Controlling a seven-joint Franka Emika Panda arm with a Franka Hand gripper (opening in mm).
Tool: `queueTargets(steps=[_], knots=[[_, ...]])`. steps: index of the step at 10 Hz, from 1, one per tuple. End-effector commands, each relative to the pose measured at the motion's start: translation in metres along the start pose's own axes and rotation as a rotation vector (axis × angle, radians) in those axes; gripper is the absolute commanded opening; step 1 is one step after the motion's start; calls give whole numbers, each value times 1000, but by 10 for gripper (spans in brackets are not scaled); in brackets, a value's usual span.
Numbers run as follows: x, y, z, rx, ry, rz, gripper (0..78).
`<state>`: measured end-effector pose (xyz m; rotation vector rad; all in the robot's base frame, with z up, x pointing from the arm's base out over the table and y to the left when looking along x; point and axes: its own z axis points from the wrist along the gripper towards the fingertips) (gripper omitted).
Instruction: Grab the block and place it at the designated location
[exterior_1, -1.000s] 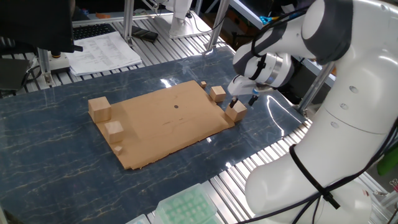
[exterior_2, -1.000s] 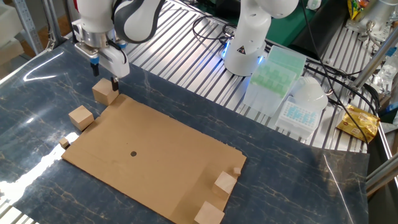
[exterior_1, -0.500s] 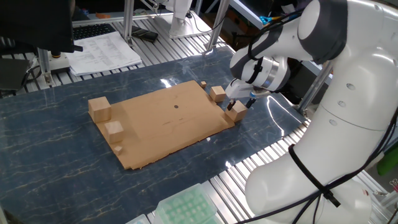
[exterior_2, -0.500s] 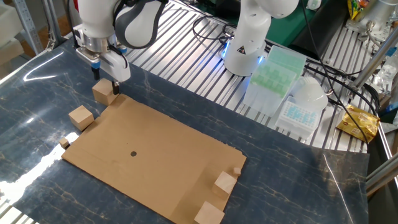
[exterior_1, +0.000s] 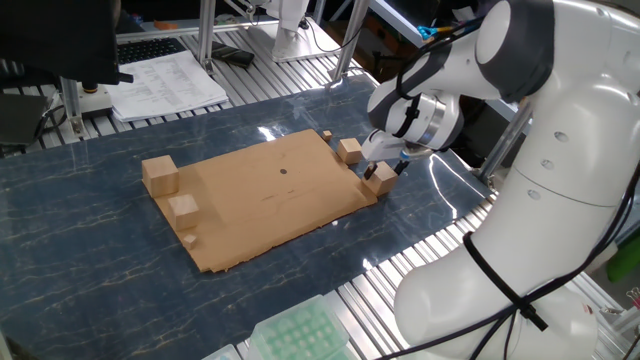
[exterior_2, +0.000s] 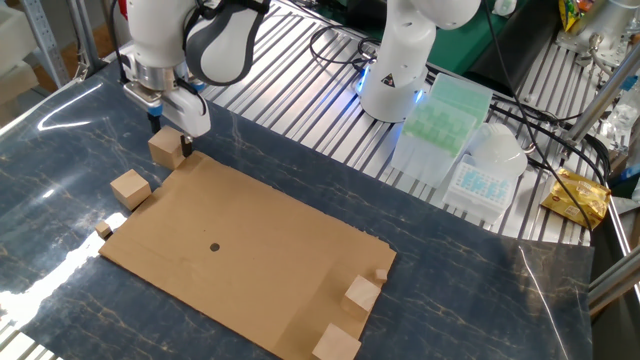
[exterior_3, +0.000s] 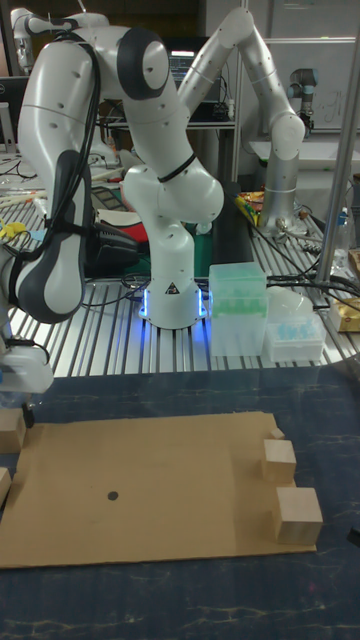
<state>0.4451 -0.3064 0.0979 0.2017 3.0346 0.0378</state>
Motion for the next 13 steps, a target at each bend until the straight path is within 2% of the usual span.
queueTargets(steps=[1, 7, 8, 13], knots=[[-3, -3, 2, 3, -2, -14, 775], [-3, -3, 2, 6, 1, -31, 775], [-3, -3, 2, 6, 1, -31, 12], [-3, -3, 2, 6, 1, -31, 12]])
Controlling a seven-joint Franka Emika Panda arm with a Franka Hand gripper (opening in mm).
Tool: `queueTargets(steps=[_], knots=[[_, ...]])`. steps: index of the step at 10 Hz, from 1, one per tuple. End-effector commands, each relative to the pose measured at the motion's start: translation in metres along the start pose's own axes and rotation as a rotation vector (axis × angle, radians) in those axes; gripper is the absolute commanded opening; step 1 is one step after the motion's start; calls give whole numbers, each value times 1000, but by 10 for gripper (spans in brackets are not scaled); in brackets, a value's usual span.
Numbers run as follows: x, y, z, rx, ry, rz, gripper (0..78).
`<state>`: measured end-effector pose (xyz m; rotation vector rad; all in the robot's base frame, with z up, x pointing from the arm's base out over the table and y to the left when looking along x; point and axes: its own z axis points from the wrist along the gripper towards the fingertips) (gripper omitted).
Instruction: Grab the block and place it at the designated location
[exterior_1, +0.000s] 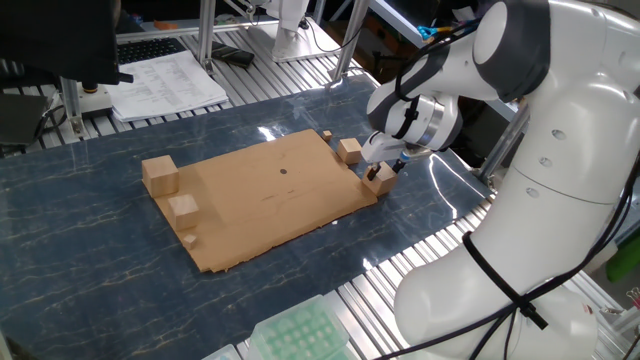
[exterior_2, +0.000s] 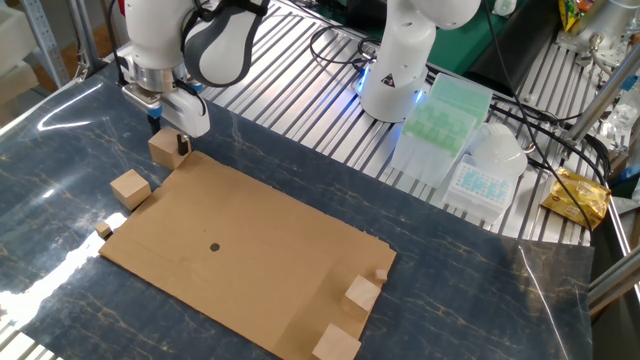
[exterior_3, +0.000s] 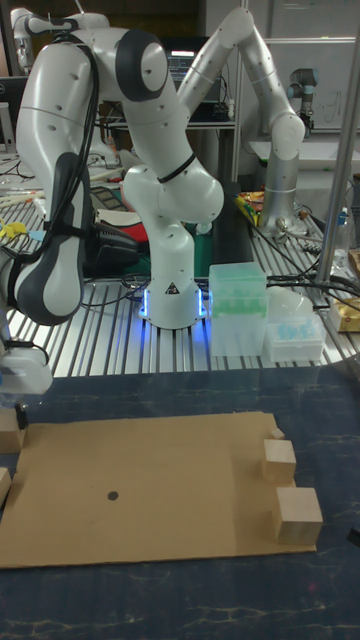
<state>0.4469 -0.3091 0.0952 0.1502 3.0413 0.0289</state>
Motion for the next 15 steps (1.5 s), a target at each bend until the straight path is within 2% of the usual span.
queueTargets(steps=[1, 7, 8, 12, 15], knots=[[-1, -1, -1, 2, -2, 3, 12], [-1, -1, -1, 2, -2, 3, 12], [-1, -7, -38, 44, 35, 14, 12], [-2, -7, -46, 50, 46, 22, 12], [-8, 9, -61, 58, 61, 75, 12]])
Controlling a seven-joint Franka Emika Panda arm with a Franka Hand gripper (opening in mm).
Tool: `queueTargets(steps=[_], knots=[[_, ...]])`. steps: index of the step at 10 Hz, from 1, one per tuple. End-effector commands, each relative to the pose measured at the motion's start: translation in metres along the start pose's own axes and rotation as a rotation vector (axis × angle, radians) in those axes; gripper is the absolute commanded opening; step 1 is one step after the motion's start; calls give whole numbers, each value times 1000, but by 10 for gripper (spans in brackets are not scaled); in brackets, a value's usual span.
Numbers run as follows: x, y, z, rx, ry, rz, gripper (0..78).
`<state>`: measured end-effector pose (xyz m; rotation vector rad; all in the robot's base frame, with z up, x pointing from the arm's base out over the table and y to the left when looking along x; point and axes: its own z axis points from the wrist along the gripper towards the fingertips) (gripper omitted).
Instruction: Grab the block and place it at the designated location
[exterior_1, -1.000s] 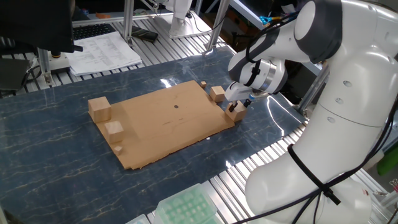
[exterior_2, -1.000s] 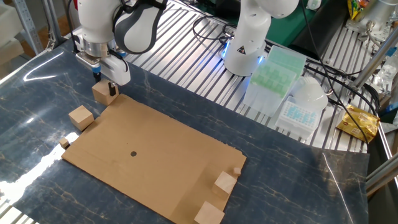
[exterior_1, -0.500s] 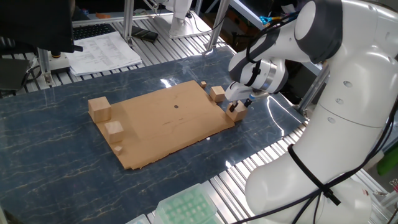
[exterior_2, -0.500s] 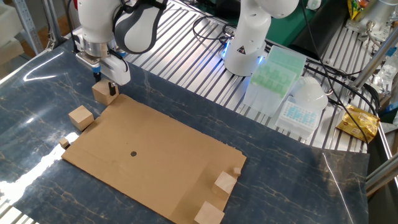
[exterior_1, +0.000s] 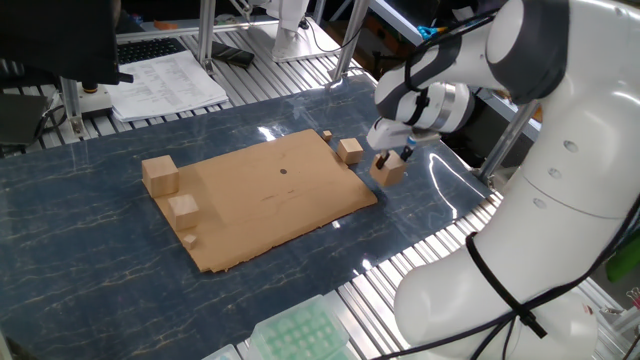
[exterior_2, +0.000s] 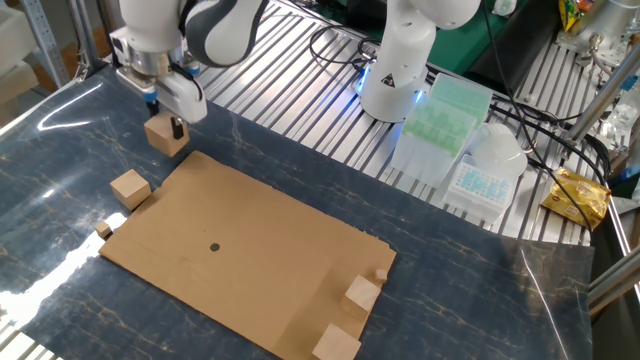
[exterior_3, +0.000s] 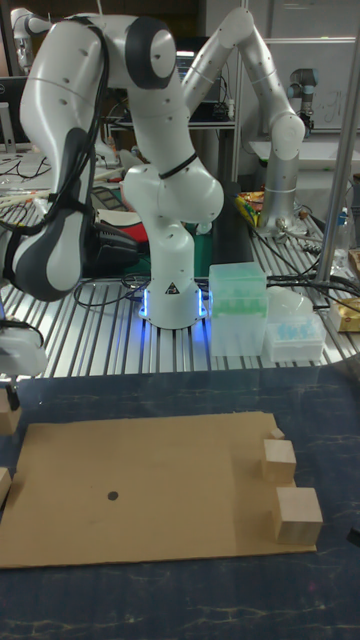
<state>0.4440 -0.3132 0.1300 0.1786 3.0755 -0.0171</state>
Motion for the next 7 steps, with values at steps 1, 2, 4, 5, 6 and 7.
queueTargets(steps=[1, 2, 4, 5, 6, 7], knots=[[-11, 23, -36, 27, 45, 91, 12], [-15, 30, -42, 28, 55, 112, 12], [-22, 44, -50, 30, 70, 153, 12], [-24, 49, -51, 31, 74, 170, 12], [-29, 62, -52, 32, 75, 203, 12], [-32, 70, -51, 31, 75, 226, 12]])
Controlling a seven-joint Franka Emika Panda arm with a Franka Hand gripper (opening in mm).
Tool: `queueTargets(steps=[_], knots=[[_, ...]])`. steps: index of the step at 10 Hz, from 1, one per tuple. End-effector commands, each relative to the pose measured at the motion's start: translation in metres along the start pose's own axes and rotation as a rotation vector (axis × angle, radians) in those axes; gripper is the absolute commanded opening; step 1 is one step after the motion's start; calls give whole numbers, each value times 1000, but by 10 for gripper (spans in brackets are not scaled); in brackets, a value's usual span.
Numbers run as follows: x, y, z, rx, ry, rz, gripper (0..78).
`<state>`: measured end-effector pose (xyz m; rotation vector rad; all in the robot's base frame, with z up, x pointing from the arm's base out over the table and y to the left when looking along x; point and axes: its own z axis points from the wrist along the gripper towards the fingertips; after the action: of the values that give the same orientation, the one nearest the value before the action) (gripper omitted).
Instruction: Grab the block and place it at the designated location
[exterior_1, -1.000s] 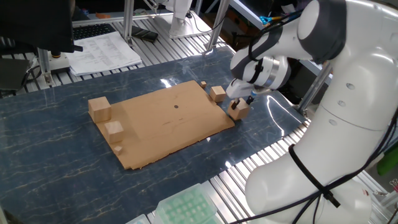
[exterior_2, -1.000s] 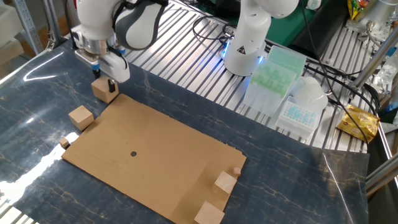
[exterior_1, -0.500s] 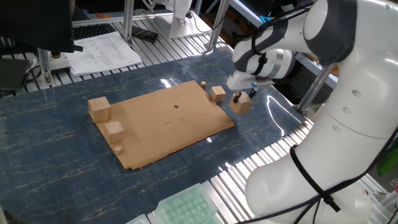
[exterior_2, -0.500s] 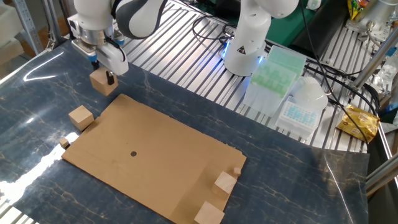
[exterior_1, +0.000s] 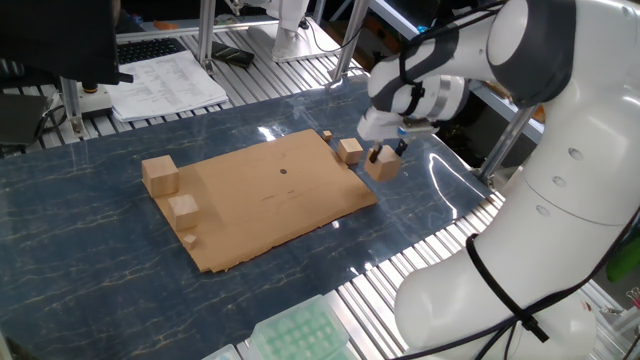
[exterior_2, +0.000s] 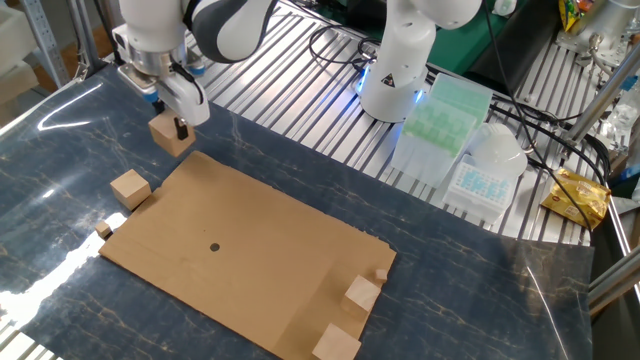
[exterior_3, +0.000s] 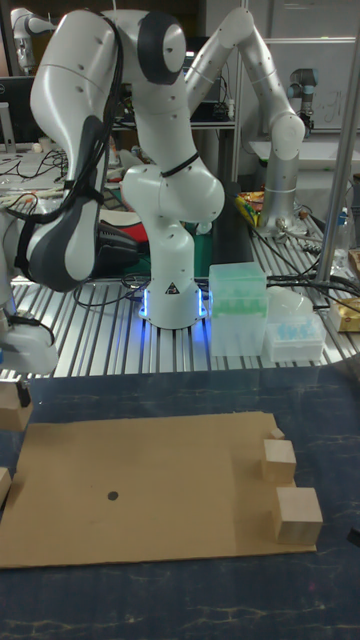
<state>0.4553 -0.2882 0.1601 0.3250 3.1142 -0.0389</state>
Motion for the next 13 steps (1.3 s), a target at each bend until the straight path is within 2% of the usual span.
queueTargets(steps=[1, 5, 13], knots=[[-18, 52, -22, 9, 24, 153, 12], [-20, 65, -19, 5, 22, 187, 12], [-37, 92, -9, -10, 11, 244, 12]])
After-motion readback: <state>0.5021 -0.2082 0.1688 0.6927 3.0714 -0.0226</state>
